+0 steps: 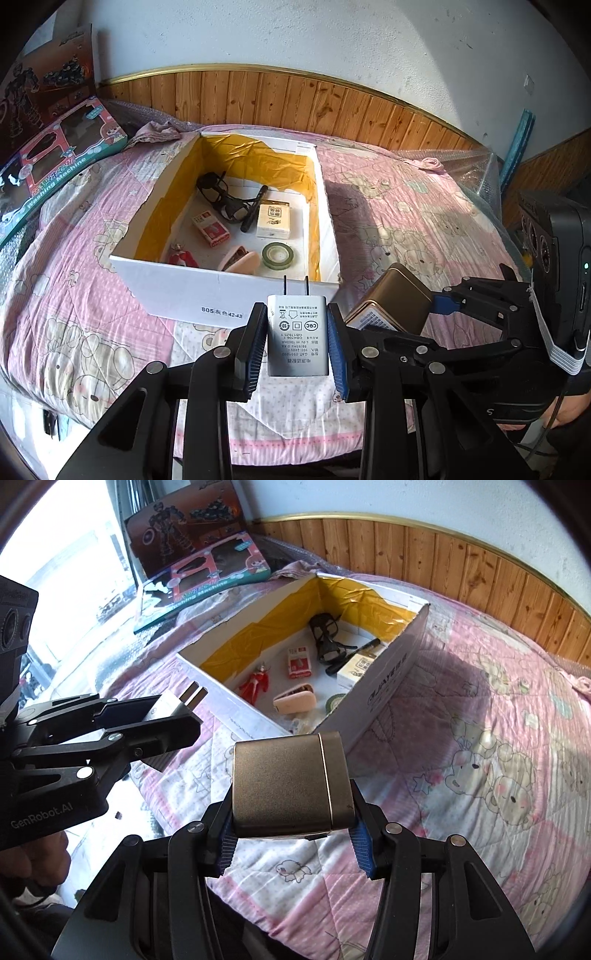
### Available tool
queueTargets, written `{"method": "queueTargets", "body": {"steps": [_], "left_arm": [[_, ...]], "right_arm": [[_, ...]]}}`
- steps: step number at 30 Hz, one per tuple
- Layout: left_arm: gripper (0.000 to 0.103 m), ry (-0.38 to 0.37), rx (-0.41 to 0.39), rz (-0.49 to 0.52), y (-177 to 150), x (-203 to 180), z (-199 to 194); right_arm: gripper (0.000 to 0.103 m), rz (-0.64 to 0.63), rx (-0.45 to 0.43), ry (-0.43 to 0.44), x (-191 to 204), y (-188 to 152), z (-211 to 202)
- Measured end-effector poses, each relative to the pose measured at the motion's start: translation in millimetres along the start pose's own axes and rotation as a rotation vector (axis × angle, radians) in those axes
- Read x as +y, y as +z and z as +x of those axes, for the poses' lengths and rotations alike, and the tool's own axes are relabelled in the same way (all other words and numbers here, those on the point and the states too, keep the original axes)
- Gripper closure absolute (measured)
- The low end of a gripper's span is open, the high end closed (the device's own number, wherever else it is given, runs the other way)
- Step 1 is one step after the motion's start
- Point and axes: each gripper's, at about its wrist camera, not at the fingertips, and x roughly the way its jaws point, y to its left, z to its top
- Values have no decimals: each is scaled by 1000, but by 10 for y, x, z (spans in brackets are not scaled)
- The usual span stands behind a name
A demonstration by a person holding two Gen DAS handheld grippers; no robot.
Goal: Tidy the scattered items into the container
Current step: 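Lift and carry the tan box and white charger over the white box with both tools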
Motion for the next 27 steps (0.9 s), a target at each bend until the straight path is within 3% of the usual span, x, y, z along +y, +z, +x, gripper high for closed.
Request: {"method": "queueTargets", "body": {"steps": [13,27], "left_arm": [[70,98,4,125,523,121,67],[70,132,109,236,965,305,609]], "right_arm": [[49,-196,21,20,52,681,25],[49,-348,143,-2,-204,1202,541]]}}
